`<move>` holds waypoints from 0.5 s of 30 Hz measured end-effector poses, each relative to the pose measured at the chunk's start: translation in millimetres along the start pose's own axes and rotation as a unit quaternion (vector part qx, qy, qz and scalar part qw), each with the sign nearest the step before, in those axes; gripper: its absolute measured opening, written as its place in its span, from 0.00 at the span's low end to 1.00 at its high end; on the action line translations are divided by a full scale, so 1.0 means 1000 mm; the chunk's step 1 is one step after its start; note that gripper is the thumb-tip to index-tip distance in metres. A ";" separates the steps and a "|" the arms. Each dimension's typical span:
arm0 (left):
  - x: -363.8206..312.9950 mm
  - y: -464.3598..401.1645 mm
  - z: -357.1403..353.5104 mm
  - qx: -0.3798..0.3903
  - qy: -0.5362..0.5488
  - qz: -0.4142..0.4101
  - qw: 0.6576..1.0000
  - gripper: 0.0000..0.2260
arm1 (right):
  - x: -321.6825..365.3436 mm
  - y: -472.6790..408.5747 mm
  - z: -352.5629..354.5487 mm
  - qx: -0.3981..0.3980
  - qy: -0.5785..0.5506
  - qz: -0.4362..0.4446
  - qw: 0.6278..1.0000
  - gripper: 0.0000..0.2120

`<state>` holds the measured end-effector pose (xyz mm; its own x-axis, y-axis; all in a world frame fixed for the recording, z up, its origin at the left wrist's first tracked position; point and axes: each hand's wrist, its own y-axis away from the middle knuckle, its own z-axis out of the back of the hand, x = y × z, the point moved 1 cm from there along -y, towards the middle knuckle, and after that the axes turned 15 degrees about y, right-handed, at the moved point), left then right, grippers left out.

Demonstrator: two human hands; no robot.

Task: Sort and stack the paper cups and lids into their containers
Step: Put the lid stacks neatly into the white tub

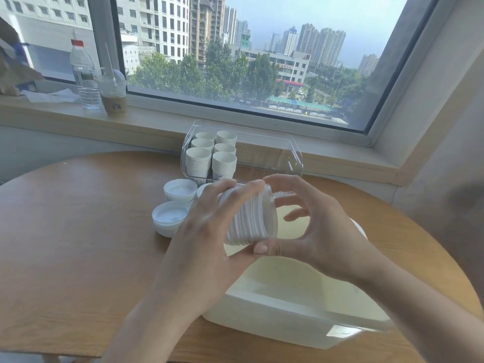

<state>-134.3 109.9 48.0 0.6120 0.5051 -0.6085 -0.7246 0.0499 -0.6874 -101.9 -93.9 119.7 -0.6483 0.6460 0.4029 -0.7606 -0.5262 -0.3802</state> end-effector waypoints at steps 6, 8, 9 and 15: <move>-0.005 -0.002 0.001 0.005 -0.003 -0.007 1.000 0.35 | 0.001 0.000 -0.005 -0.024 -0.002 0.001 1.000 0.42; -0.008 -0.002 0.002 0.010 0.002 -0.003 1.000 0.35 | 0.002 -0.001 -0.006 -0.031 -0.014 0.000 0.999 0.41; -0.009 -0.002 0.003 0.009 0.006 -0.001 1.000 0.34 | 0.002 -0.002 -0.007 -0.029 -0.030 0.000 0.999 0.41; -0.016 -0.001 0.012 -0.065 0.136 0.021 0.988 0.34 | 0.003 -0.005 -0.008 0.032 -0.264 0.003 0.964 0.37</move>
<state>-147.6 112.4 63.3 0.6578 0.2527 -0.7095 -0.7152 -0.0856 -0.6936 -99.7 -85.2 115.6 -0.5663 0.2802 0.7751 -0.7468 -0.5724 -0.3387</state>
